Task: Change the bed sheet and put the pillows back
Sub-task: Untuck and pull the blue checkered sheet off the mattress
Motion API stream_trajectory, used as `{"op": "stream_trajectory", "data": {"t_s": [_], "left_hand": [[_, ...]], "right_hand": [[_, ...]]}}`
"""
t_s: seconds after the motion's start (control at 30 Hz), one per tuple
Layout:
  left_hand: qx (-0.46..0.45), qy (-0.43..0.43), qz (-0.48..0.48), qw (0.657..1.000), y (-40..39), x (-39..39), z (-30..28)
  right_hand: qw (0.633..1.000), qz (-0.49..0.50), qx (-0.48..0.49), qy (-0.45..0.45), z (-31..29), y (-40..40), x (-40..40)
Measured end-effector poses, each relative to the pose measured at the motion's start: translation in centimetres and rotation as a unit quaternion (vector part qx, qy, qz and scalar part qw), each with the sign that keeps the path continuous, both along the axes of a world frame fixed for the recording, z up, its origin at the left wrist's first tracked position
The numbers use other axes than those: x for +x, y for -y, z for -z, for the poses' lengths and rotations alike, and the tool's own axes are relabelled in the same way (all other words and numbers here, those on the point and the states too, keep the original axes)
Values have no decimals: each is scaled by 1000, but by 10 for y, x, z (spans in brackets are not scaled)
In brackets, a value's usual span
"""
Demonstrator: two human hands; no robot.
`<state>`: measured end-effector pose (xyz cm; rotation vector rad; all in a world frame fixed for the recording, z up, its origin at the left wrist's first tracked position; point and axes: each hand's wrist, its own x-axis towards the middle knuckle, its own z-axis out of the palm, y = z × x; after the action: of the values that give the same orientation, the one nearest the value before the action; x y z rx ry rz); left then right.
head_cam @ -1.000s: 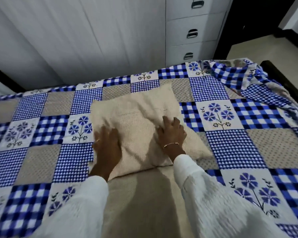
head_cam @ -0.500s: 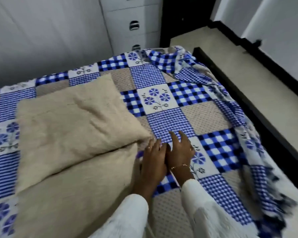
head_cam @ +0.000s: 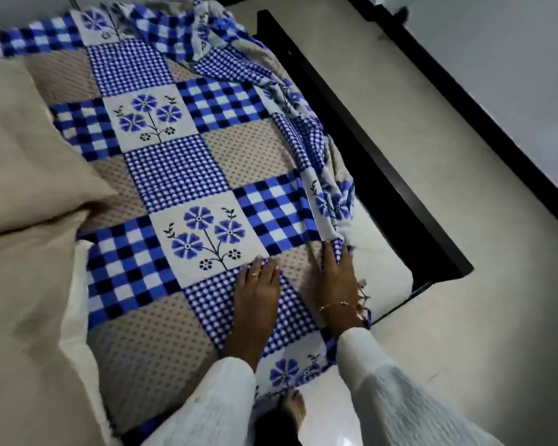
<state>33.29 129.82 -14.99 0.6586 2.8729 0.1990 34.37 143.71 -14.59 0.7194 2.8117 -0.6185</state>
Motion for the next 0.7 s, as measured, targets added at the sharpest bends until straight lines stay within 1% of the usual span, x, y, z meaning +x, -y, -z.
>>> {"op": "stream_trajectory", "data": {"t_s": [0.03,0.1,0.13,0.2,0.23,0.27,0.33,0.37,0.4,0.43,0.47,0.5,0.53,0.57,0.6,0.63,0.67,0.7], "left_hand": [[16,-20,19,999,1,-2,3],[49,-86,60,993,2,-7,-8],[65,-101,69,990,2,-10,-10],[60,-119,71,988,8,-17,-13],[48,-110,44,992,17,-16,-17],[42,-120,24,992,27,-14,-14],[46,-127,-73,988,60,-6,-11],[68,-122,-139,980,76,-3,-14],[93,-142,-213,962,97,-1,-20],[111,-170,-287,936,117,-3,-31],[124,-213,-354,902,139,-7,-44],[147,-256,-415,861,165,-10,-65],[182,-304,-458,816,185,-15,-86],[222,-344,-479,776,200,-19,-106],[240,-379,-485,751,218,-20,-124],[238,-404,-487,737,232,-19,-138],[227,-418,-478,738,241,-18,-146],[218,-415,-467,750,246,-17,-149]], "right_hand": [[1000,4,-19,-14,-1,8,-2],[997,20,-68,-35,-11,30,-6],[997,0,-73,-37,-15,40,-8],[995,-18,-100,-25,-21,57,-11],[991,-18,-127,-28,-26,66,-14],[987,-25,-153,-33,-31,76,-16],[976,-76,-202,-39,-42,105,-21],[966,-106,-230,-46,-47,123,-23],[954,-138,-261,-55,-54,146,-25],[939,-165,-295,-60,-65,169,-27],[922,-186,-334,-63,-77,193,-28],[900,-208,-376,-68,-91,222,-29],[880,-221,-414,-73,-104,244,-31],[860,-230,-449,-81,-116,263,-34],[839,-238,-482,-86,-129,282,-37],[817,-247,-513,-92,-140,298,-41],[801,-256,-534,-88,-148,306,-44],[792,-265,-544,-80,-153,310,-44]]}}
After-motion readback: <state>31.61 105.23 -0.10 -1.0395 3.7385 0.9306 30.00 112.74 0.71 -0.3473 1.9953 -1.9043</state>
